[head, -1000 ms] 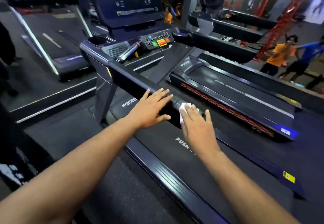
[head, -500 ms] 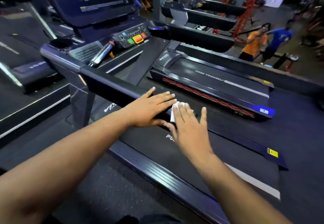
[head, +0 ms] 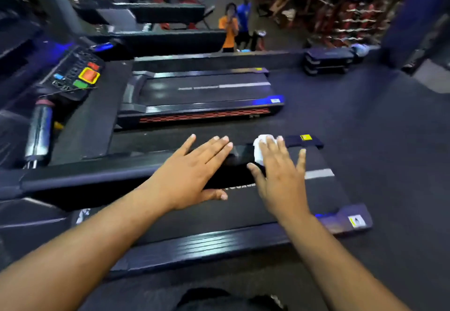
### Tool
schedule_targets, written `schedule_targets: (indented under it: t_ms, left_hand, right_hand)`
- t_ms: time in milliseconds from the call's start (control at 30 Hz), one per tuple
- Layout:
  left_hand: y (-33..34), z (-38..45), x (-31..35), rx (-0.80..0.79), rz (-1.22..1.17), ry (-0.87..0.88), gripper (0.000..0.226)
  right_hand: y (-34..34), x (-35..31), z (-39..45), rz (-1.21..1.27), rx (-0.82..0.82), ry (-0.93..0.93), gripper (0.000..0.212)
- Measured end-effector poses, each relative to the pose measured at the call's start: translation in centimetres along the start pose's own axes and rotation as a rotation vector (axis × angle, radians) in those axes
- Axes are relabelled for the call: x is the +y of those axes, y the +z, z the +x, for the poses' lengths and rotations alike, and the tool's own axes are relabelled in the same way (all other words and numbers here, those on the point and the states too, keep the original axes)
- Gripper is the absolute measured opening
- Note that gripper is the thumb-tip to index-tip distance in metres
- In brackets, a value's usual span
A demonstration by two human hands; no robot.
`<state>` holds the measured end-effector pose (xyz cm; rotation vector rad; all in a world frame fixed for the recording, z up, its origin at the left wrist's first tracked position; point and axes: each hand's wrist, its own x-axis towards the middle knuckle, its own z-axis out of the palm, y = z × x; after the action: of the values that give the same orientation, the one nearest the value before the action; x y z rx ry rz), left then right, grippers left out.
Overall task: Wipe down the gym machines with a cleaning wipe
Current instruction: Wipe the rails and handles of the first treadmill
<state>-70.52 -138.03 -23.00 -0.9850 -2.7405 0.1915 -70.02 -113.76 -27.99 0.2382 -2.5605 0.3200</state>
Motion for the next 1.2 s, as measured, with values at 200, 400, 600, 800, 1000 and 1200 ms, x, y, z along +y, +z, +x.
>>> schedule_targets:
  t_ms: [200,400,600,800,1000,1200]
  left_hand:
    - [0.0,-1.1,-3.7,-0.124,-0.04,0.083,0.108]
    - [0.2,-1.1,-4.1,-0.16,-0.051,0.153,0.111]
    - [0.0,-1.5,-5.5,-0.159,-0.072,0.272,0.113]
    - [-0.3,-1.5,-7.5,-0.193,-0.125,0.386,0.112]
    - [0.7,-1.7,-9.3,-0.15,-0.204,0.444,0.116]
    - [1.0,-1.3,-8.8,-0.145,-0.175,0.423,0.116]
  right_hand:
    - [1.9,-5.9,-1.8,-0.084,-0.015,-0.076,0.066]
    - [0.8,-4.4,-1.2,-0.08,-0.049,0.21,0.077]
    - [0.9,-6.8,-3.1,-0.115,-0.052,-0.018,0.097]
    - [2.1,-9.6,-2.4,-0.002,-0.02,0.447,0.112]
    - [5.4,-14.8,-4.8,0.184,0.099,0.484,0.116]
    - [5.4,-13.5,-2.7,0.639,0.268,0.705,0.125]
